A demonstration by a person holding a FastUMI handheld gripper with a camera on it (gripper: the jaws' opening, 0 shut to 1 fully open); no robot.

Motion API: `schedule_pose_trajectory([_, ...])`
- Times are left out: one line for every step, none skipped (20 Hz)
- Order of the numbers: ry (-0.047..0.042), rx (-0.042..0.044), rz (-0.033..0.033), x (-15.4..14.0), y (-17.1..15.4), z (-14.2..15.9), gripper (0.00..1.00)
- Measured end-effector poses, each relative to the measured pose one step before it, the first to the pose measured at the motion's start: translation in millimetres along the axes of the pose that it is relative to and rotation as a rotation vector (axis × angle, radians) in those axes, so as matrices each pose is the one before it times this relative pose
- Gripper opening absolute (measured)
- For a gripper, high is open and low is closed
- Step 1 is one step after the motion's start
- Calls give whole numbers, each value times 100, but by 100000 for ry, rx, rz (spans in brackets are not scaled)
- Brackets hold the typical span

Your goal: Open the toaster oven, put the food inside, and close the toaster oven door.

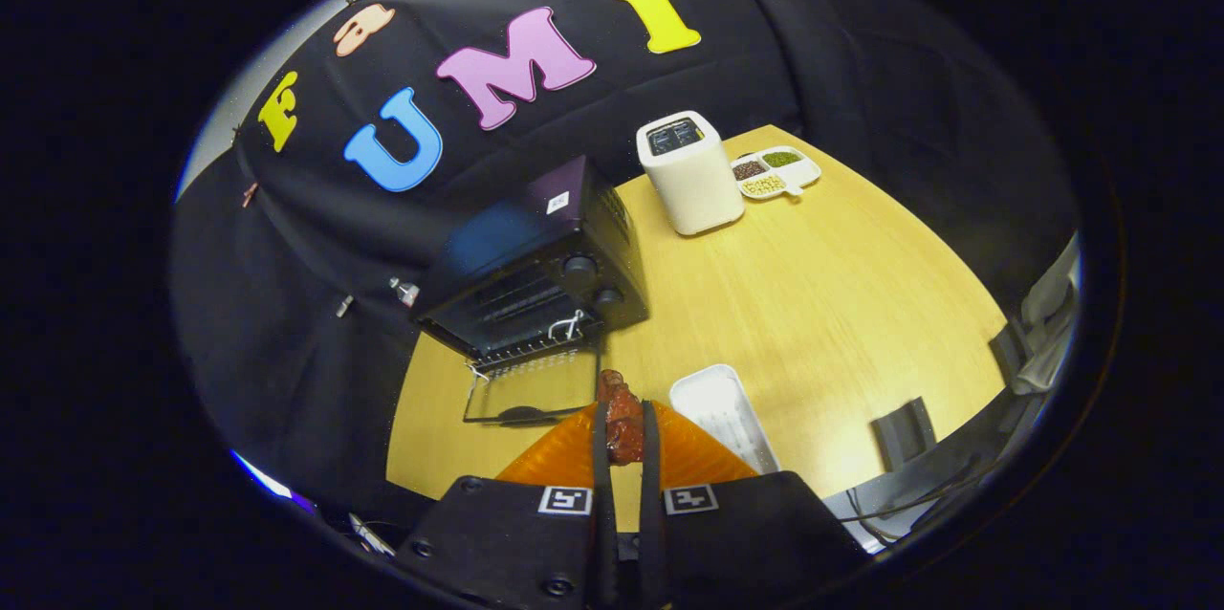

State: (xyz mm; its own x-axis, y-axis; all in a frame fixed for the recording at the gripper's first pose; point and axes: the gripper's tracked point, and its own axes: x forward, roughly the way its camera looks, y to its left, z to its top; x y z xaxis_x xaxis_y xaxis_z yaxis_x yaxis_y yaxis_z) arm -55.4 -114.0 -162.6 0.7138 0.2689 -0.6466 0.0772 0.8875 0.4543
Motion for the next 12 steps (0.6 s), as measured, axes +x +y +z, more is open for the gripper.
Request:
schedule_pose_trajectory([-2064,2751,1069,83,1142,-413,13])
schedule_pose_trajectory([-1515,2954,1097,366,1098,-533,13])
schedule_pose_trajectory([-856,2794,1507,402,1119,-807,13])
schedule_pose_trajectory([-489,2634,1631,564,1141,-808,12])
schedule_pose_trajectory([59,2883,1491,558,1124,-935,12])
schedule_pose_trajectory([545,2674,1733,563,1084,-837,13])
schedule_pose_trajectory([185,2010,1749,1047,1077,-912,13])
schedule_pose_trajectory([-224,1181,1575,1013,935,-713,13])
schedule_pose_trajectory([-361,1218,826,1020,745,-678,13])
schedule_pose_trajectory([-477,1392,1120,1102,808,-547,13])
schedule_pose_trajectory([-590,1606,1138,784,824,-495,13])
schedule_pose_trajectory([-1857,1811,510,1017,595,-292,13])
